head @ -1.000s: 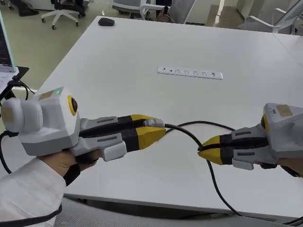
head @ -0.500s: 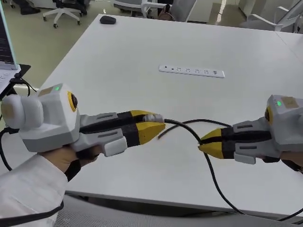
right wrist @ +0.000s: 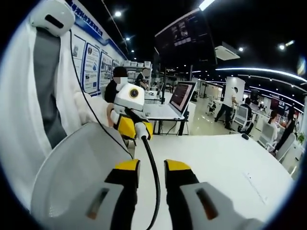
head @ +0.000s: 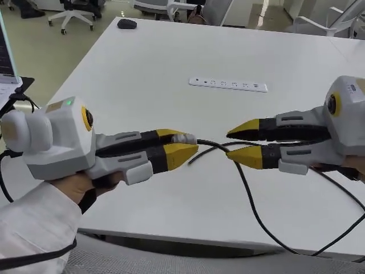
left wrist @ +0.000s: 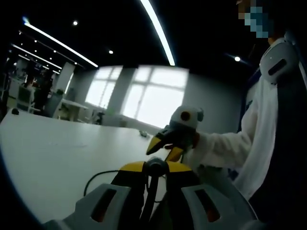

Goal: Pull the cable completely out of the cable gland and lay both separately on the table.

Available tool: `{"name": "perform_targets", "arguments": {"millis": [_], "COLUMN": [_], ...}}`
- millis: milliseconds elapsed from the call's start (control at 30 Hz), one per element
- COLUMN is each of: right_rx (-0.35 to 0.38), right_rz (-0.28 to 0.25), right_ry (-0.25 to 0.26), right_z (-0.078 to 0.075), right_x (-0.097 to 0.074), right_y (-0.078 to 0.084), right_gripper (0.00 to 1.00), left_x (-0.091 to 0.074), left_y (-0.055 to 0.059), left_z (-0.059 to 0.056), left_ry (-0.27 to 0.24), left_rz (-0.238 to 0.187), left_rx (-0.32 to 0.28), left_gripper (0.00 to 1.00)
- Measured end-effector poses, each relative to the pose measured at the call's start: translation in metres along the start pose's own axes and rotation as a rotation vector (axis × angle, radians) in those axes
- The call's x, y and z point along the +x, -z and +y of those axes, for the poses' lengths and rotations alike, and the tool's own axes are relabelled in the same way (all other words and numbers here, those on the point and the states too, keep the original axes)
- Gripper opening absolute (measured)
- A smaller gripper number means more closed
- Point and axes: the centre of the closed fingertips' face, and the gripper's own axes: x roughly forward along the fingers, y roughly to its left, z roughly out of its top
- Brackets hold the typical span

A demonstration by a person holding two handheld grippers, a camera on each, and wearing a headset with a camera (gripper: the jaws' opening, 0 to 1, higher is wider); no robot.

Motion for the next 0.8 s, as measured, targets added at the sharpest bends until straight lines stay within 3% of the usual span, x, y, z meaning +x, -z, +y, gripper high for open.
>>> {"name": "perform_targets", "arguments": {"millis": [233,533,800], "right_rx": [-0.054,-0.066,-0.058], "right_rz": [0.032,0.055,0.029], "right_ry": [-0.026,-0.048,-0.057], "right_z": [0.007,0.011,0.008], "right_x": [0.013,0.02,0.025], "right_y": [0.0,0.008,0.006], "right_gripper": [0.2,0.14,0.05], "left_x": [0.002,0.004,0.003], "left_y": [0.003,0.009,0.009], "left_z": [-0.004,-0.009,-0.006], "left_ry": [0.021,0.043,0.032], "left_rz": [0.018,0.049,0.047], "left_rx": [0.016,0.032,0.029], "left_gripper": [0.16,0.16,0.16]}}
